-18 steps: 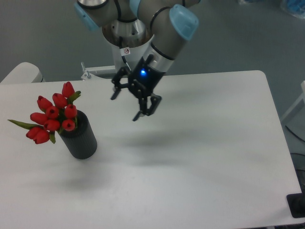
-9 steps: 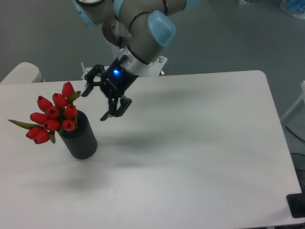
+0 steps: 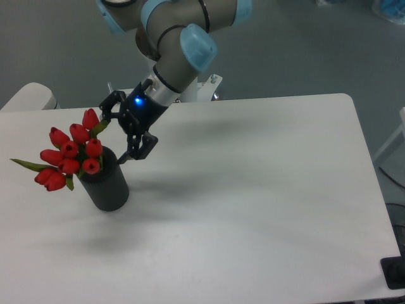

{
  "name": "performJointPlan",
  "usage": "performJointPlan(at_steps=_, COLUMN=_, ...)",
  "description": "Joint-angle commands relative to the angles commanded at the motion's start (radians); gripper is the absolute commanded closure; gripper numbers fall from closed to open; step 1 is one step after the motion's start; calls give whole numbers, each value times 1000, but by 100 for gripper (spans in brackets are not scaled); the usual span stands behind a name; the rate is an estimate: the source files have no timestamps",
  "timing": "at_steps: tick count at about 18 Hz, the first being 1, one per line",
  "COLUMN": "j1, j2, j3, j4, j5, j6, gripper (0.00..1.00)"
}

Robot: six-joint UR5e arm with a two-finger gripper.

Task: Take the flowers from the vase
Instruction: 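Lower the open gripper around the tulip stems above the vase rim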

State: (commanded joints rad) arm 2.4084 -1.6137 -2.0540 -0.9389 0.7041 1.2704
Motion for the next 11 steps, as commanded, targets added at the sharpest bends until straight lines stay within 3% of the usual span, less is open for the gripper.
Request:
performJointPlan(at_steps=3, j1=-18, j2=-8, j3=-17, j4=51, j5=0, j6=-20, gripper=0)
performJointPlan(at_steps=11, j1=-51, j2=-20, j3=-11, j4=57, j5=0, j6=-86, gripper=0)
